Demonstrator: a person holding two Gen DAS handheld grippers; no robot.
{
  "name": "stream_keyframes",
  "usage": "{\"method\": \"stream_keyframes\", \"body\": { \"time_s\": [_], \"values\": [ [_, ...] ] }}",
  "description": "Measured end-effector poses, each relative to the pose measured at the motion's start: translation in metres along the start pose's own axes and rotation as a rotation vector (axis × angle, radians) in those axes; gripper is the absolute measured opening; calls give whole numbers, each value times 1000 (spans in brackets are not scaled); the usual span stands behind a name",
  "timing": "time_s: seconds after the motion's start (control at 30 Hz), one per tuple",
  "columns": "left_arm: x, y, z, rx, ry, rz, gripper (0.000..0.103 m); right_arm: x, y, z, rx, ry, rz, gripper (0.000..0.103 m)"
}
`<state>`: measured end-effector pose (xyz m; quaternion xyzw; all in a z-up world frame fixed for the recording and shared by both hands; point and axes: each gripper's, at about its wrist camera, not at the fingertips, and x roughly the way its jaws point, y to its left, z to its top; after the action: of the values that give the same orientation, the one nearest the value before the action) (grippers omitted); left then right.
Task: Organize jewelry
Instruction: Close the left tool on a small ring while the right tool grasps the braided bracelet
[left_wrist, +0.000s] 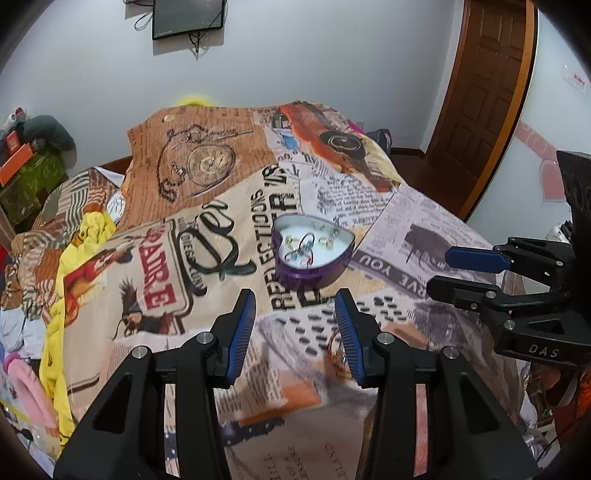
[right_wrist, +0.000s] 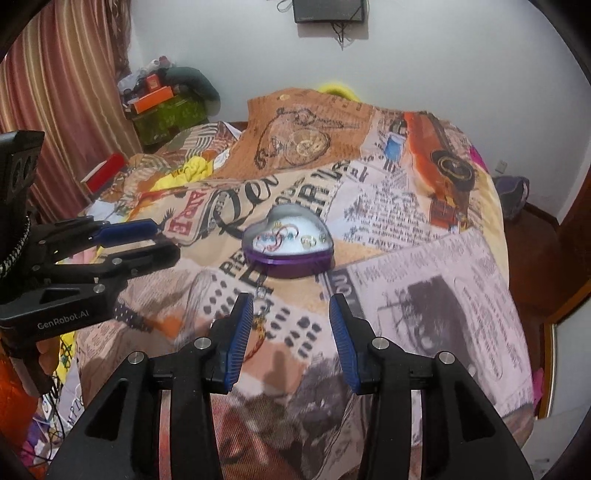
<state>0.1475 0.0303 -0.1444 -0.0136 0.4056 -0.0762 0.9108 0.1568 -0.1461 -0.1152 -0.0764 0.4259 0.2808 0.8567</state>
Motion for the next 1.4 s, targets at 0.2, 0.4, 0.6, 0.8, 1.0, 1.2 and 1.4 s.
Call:
{"method": "stream_keyframes", "body": {
  "time_s": [0.2, 0.4, 0.6, 0.8, 1.0, 1.2, 1.4],
  "values": [
    [5, 4, -22, -6, 44, 13, 44, 12, 1, -17, 29, 61, 19, 39],
    [18, -3, -36, -3, 98, -22, 44, 23, 1, -31, 52, 106, 19, 39],
    [25, -20, -36, 23, 83, -66, 44, 21, -4, -39, 57, 122, -8, 39],
    [43, -32, -37, 57, 117, -90, 29, 17, -12, -41, 77, 119, 1, 39],
    [59, -33, -43, 37, 148, -110, 17, 22, -10, -41, 78, 130, 14, 39],
    [54, -28, -42, 6, 126, -131, 10, 32, -6, -36, 72, 147, 34, 39],
    [36, -11, -34, -35, 64, -139, 10, 42, 1, -27, 44, 145, 29, 39]
  ]
}}
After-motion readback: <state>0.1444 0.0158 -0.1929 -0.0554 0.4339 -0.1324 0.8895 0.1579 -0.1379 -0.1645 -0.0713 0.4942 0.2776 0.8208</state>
